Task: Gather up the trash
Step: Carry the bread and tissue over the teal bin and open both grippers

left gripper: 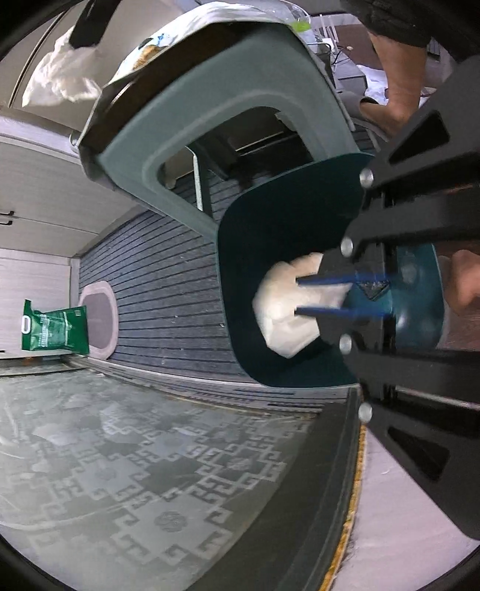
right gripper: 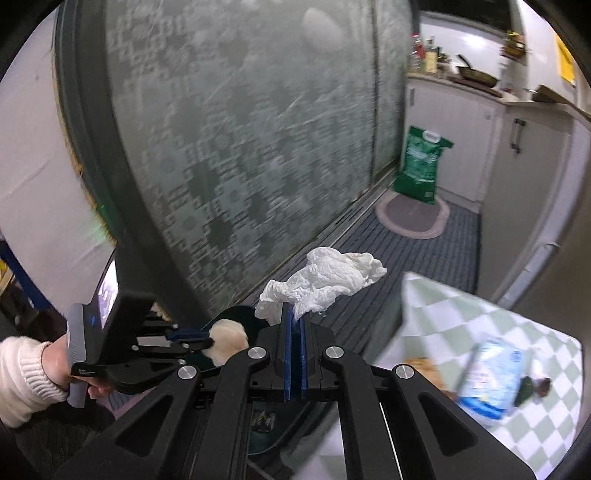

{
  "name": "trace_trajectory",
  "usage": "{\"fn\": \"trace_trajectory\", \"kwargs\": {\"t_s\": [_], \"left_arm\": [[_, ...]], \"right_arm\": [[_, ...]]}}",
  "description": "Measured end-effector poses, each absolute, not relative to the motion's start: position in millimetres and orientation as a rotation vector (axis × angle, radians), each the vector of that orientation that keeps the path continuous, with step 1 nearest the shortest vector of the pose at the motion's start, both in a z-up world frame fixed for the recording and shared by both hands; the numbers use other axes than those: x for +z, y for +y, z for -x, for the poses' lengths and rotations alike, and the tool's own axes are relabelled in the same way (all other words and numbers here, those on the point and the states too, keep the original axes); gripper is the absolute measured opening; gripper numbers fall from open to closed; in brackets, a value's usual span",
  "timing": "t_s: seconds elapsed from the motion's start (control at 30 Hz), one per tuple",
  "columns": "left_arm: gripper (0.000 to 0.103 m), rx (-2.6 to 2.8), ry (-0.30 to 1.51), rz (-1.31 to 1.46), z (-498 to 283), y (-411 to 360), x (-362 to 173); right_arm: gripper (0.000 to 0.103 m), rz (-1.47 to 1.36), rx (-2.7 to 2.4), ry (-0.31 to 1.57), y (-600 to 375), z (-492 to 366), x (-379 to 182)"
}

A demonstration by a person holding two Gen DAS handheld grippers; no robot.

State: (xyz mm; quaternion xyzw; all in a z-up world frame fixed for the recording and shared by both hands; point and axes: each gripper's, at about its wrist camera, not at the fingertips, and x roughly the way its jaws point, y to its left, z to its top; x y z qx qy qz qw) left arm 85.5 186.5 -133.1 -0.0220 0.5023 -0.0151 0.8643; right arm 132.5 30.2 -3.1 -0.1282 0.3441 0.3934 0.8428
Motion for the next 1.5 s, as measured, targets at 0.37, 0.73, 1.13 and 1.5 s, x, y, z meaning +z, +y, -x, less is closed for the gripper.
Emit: {"fn": "trace_trajectory", "kwargs": {"t_s": [0.37,0.73,1.13,1.5], "left_arm": [[0.030,0.003,1.014,0.072,-70,209,-122],[0.035,0.039,0.865,0.105,-51,223,-74],[0.035,0.036,0.771,0.124,-39,221,-40],[0.040,0.042,0.650,0.112,-32,210,1]], "right_arm": [[0.003,0.365,0.875,0.860,84,-125,-57],[0.003,0.430,0.889,0.970,112,-121,-101],[0.007,0.506,0.898,1.063,124,-115,-140],[0.059,0.487,0.968,1.041,124,-99,-134]]}}
